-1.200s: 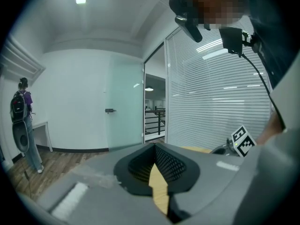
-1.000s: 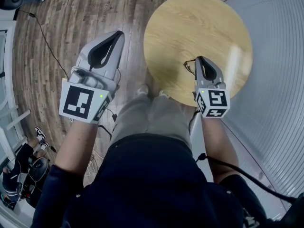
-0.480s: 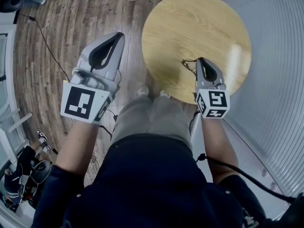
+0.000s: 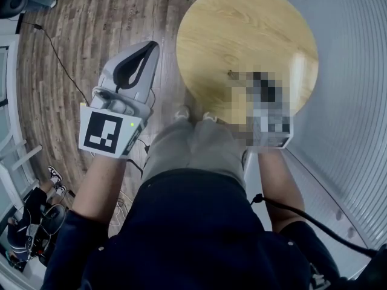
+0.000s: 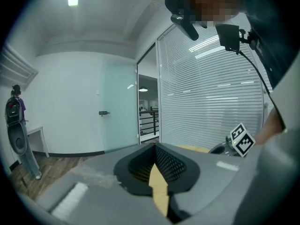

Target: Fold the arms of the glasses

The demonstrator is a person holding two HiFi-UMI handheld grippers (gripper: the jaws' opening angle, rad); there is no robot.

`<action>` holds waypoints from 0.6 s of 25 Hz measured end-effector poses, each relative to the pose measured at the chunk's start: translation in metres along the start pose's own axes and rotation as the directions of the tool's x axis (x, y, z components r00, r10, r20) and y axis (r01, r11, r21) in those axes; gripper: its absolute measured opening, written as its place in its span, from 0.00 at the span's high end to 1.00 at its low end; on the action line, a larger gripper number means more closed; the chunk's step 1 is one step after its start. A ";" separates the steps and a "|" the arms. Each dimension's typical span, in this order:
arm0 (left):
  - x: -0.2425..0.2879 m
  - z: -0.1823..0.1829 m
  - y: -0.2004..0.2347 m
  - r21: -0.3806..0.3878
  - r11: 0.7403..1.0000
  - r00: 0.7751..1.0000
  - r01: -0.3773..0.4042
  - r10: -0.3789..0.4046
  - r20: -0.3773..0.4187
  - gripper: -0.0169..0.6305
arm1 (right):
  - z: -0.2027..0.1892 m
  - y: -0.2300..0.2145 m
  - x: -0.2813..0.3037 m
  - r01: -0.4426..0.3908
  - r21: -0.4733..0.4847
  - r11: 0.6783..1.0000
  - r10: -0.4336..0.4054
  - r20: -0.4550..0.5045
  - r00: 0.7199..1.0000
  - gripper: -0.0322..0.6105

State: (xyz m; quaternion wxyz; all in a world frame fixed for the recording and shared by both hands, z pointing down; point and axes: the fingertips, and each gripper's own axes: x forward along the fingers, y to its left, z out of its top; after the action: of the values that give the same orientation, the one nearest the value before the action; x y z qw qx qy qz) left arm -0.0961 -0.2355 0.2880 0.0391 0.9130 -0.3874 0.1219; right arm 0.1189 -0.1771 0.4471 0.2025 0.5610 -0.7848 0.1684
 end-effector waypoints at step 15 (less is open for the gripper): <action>-0.013 -0.010 0.002 0.014 1.000 1.000 0.015 -0.015 -0.025 0.97 | -0.013 0.006 0.001 0.019 0.017 1.000 -0.018 -0.008 1.000 0.91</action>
State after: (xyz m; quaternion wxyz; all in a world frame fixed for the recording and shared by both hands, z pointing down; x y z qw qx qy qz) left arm -0.1084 -0.2266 0.2943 0.0382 0.9146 -0.3791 0.1355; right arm 0.1146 -0.1695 0.4584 0.2024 0.5692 -0.7773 0.1754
